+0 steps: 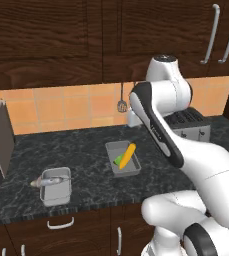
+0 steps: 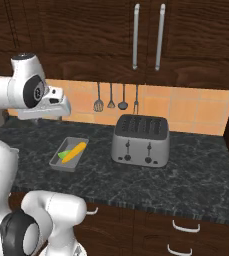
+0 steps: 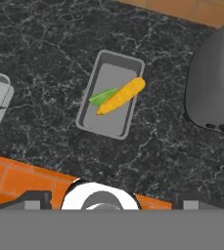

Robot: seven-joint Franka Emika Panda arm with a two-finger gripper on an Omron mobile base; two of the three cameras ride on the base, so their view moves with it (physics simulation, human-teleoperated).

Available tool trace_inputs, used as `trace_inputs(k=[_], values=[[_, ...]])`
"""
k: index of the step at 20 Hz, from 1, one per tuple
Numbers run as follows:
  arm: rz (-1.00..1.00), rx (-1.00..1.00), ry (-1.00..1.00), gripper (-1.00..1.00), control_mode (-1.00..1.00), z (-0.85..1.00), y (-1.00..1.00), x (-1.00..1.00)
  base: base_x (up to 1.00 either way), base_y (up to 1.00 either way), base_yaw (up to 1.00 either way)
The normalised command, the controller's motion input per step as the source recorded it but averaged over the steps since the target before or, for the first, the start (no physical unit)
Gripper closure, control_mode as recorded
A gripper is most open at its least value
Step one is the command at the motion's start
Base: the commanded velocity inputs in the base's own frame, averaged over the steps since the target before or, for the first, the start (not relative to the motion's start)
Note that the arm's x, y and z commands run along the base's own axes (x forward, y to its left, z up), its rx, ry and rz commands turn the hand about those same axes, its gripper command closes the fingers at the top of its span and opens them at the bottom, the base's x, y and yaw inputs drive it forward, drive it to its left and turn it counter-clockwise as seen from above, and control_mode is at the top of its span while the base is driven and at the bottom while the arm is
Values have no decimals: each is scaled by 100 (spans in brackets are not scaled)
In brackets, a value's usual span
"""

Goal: Take the meat container that has the fish and place it on the second highest rack of the freezer. Then take the vegetable container that has the lemon wedge and corn and place it on the highest rack of the freezer.

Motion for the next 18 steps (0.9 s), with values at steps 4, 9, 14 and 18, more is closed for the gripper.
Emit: trace_inputs(k=[4,9,14,18], values=[[20,-8,0,-100,-100,-3,71,-66,0,0,0],[21,-8,0,-100,-100,-4,73,-62,0,0,0],[23,-8,1,-100,-100,-8,75,-57,0,0,0],[21,-6,0,-100,-100,-9,61,-36,0,0,0]])
